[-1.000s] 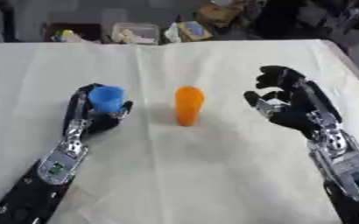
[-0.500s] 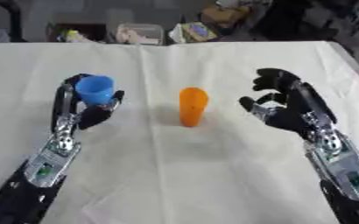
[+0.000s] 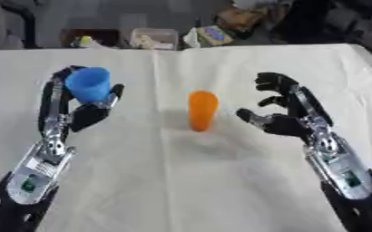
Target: Pour the contents of one cup into another cup.
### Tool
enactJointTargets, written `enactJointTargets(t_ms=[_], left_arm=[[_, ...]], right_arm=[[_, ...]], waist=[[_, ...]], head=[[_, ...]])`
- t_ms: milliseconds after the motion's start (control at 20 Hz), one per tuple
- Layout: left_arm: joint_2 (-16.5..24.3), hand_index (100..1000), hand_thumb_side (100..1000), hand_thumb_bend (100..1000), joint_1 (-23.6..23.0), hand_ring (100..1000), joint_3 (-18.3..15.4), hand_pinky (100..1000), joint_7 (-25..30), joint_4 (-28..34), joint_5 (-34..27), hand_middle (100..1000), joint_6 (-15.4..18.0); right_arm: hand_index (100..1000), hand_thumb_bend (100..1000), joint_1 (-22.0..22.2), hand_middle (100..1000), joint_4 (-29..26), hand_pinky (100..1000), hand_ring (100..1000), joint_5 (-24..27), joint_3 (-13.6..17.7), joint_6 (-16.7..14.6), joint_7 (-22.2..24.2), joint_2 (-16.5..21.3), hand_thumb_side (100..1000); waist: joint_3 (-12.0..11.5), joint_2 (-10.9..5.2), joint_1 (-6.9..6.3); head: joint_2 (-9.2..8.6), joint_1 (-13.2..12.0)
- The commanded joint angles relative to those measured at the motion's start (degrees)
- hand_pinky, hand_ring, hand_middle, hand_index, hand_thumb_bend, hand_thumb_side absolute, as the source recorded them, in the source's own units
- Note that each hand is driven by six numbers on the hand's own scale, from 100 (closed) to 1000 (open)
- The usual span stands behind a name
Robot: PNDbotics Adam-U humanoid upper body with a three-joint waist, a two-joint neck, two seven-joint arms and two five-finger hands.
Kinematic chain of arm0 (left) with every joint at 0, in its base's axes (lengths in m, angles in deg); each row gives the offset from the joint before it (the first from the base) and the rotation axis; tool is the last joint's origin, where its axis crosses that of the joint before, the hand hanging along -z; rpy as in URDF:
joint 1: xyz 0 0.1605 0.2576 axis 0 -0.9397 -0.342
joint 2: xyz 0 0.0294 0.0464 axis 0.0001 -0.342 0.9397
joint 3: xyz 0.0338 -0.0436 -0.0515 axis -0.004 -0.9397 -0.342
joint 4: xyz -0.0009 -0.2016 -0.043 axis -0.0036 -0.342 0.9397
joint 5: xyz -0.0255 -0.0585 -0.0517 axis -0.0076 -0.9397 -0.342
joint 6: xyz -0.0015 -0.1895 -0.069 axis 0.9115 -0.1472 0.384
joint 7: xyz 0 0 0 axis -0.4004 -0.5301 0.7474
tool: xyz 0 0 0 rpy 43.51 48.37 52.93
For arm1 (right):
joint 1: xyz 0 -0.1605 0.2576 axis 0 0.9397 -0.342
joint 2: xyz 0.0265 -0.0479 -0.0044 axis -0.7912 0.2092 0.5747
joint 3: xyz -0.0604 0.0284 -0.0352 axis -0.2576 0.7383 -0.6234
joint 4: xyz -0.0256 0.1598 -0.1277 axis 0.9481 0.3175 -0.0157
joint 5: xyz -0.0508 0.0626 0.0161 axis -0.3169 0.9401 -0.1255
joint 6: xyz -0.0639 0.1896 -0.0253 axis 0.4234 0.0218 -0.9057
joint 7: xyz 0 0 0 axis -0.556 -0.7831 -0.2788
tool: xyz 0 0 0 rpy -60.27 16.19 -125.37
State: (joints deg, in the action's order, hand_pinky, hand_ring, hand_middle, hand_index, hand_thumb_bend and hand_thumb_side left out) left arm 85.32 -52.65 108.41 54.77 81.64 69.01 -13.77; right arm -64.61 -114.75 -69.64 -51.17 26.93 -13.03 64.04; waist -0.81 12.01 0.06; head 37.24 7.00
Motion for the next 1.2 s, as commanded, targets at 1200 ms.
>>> enactJointTargets(t_ms=[1200], left_arm=[[-0.59, 531, 100, 485, -0.38, 362, 1.23, 313, 1.58, 6.70, -1.55, 286, -2.10]], right_arm=[[827, 635, -9.65, 759, 15.47, 748, 834, -5.59, -2.75, -4.67, 0.39, -3.81, 187]], waist=[[-2.51, -1.87, -3.04]], head=[[-1.19, 1.43]])
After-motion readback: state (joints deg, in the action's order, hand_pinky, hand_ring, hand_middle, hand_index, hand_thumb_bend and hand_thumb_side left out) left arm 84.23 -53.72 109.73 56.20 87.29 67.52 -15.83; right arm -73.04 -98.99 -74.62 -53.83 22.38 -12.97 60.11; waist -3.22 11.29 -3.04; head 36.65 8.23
